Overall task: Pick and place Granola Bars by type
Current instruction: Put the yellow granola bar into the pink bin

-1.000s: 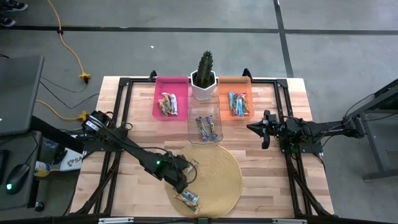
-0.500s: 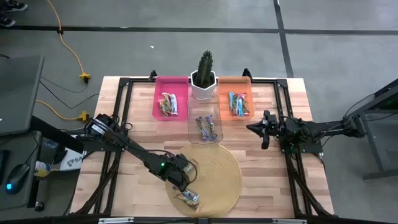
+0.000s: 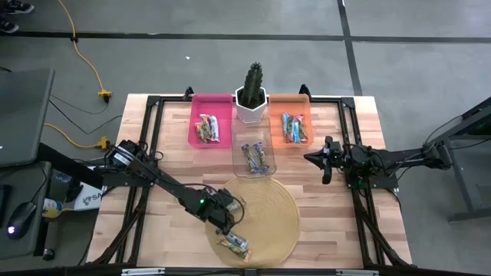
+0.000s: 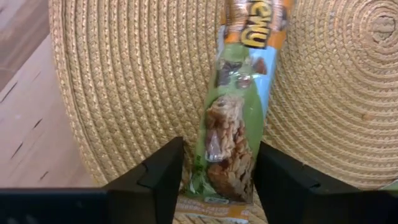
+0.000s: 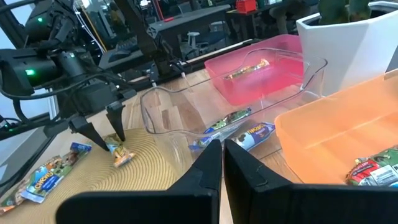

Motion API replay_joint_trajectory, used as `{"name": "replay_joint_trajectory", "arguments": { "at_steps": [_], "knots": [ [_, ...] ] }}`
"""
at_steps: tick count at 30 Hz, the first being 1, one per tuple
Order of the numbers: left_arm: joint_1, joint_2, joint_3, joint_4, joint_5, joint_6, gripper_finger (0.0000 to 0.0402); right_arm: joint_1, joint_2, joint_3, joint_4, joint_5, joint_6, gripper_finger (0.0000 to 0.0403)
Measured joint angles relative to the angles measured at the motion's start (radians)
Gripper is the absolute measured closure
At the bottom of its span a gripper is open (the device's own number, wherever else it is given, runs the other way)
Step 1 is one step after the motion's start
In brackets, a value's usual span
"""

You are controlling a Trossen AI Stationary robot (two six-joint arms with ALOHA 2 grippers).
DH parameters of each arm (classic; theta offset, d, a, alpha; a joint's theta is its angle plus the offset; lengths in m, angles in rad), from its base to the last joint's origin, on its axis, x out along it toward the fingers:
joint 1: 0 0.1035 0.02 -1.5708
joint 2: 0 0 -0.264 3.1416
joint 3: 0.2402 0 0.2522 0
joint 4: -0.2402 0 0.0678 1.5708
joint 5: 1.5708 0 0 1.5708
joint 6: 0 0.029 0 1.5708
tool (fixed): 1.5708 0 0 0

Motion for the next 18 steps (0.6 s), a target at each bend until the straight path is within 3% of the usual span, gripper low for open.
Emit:
{"name": "replay_joint_trajectory", "arguments": {
  "at_steps": [10, 18],
  "knots": [
    [-0.001, 0.002, 0.101, -0.121, 0.026, 0.107, 0.0274, 0.000, 0.000, 0.000, 0.000, 0.000, 0.000, 0.0402],
    [0.000, 0.001, 0.258, -0.301, -0.101, 0.218, 0.0286, 0.000, 0.000, 0.000, 0.000, 0.000, -0.001, 0.0402]
  ]
}}
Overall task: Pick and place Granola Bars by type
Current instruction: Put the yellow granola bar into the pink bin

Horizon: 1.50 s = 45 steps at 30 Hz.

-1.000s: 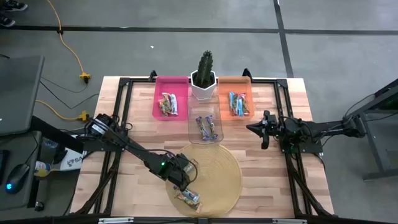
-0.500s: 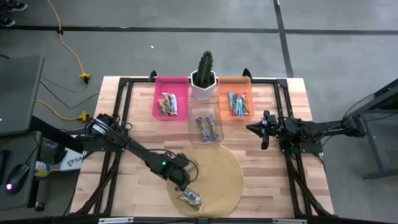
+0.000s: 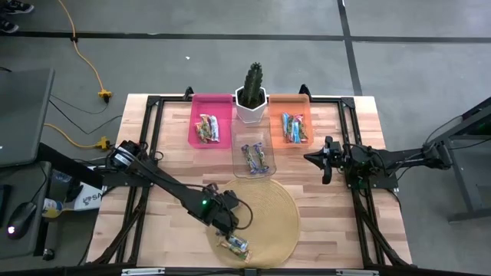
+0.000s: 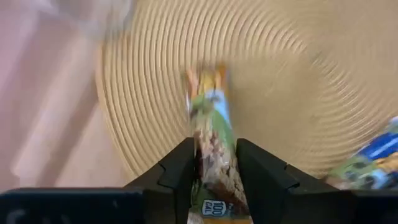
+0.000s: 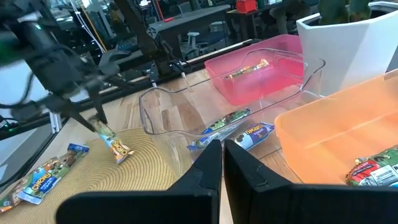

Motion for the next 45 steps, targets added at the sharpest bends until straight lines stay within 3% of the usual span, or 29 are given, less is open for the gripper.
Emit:
{"name": "replay_joint_trajectory", "arguments": {
  "at_steps": [8, 16, 21, 29, 37, 45],
  "knots": [
    [0.006, -0.002, 0.151, -0.044, -0.097, 0.150, 0.0287, 0.000, 0.000, 0.000, 0.000, 0.000, 0.000, 0.0402],
    [0.027, -0.003, 0.169, -0.097, -0.092, 0.144, 0.0287, 0.000, 0.000, 0.000, 0.000, 0.000, 0.001, 0.0402],
    [0.060, 0.006, 0.136, -0.125, 0.051, 0.054, 0.0287, 0.000, 0.000, 0.000, 0.000, 0.000, 0.001, 0.0402],
    [0.118, 0.006, 0.087, -0.038, 0.186, 0.077, 0.0256, 0.000, 0.000, 0.000, 0.002, 0.000, 0.000, 0.0402],
    [0.119, 0.006, 0.043, 0.039, 0.206, 0.114, 0.0186, 0.000, 0.000, 0.000, 0.002, 0.000, 0.001, 0.0402],
    [0.117, 0.006, -0.042, 0.052, 0.242, 0.069, 0.0179, 0.000, 0.000, 0.000, 0.002, 0.000, 0.001, 0.0402]
  ]
}}
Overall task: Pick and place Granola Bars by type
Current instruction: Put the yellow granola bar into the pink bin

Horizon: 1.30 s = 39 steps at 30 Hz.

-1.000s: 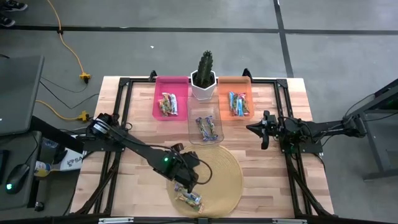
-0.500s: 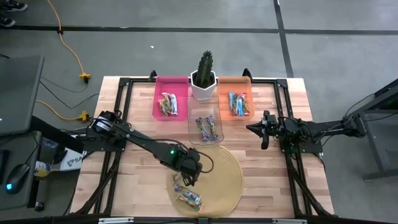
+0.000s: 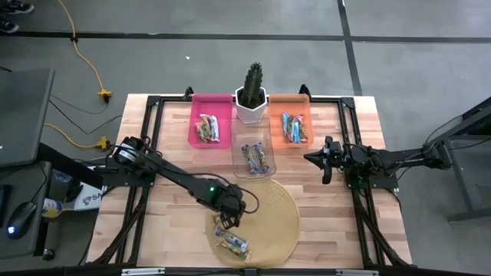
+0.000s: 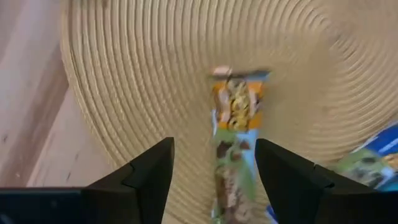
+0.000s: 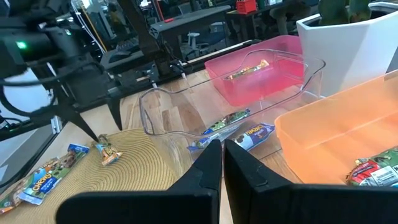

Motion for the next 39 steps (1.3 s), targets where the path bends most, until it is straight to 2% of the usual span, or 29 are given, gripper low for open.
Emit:
{"name": "replay_joint_trajectory", "arguments": {
  "at_steps": [16, 33, 39],
  "knots": [
    [0.000, 0.013, -0.032, 0.097, 0.097, 0.073, 0.0179, 0.000, 0.000, 0.000, 0.000, 0.000, 0.001, 0.0402],
    [-0.001, 0.117, -0.024, 0.131, 0.042, 0.135, 0.0179, 0.000, 0.010, 0.000, -0.004, -0.002, 0.001, 0.0402],
    [-0.001, 0.119, -0.022, 0.117, 0.028, 0.151, 0.0209, 0.000, 0.014, 0.000, -0.004, 0.000, 0.000, 0.0402]
  ]
}}
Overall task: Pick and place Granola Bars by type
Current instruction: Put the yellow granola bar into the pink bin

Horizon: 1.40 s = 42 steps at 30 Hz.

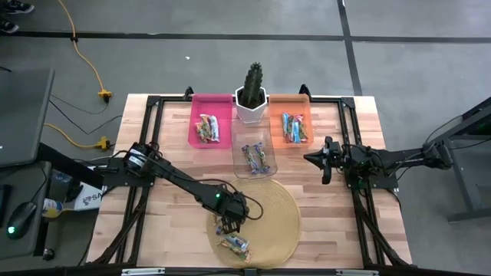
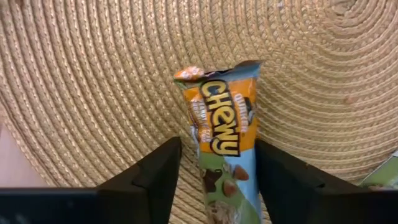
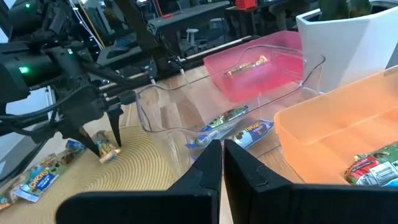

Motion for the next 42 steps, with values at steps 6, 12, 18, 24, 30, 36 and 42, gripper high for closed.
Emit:
{"name": "replay_joint_trajectory", "arguments": {
  "at_steps": [6, 12, 18, 24, 30, 36, 42],
  "knots": [
    [0.001, 0.001, -0.001, -0.005, 0.006, 0.010, 0.0261, 0.000, 0.000, 0.000, 0.002, 0.001, -0.001, 0.0402],
    [0.001, -0.006, -0.003, -0.008, 0.014, 0.010, 0.0300, 0.000, 0.000, 0.000, 0.002, 0.001, 0.000, 0.0402],
    [0.001, -0.039, -0.009, -0.009, 0.033, 0.010, 0.0317, 0.000, 0.000, 0.000, 0.003, 0.000, 0.000, 0.0402],
    [0.000, -0.094, -0.008, -0.007, 0.094, 0.034, 0.0319, 0.000, 0.000, 0.000, 0.004, 0.000, -0.001, 0.0402],
    [0.001, -0.155, -0.007, 0.000, 0.124, 0.099, 0.0320, 0.000, 0.000, 0.000, 0.004, 0.000, -0.001, 0.0402],
    [0.000, -0.234, -0.007, -0.008, 0.118, 0.161, 0.0320, 0.000, 0.000, 0.000, 0.004, 0.000, 0.000, 0.0402],
    [0.000, -0.344, -0.006, -0.012, 0.069, 0.188, 0.0319, 0.000, 0.001, 0.000, 0.004, 0.000, 0.001, 0.0402]
  ]
}}
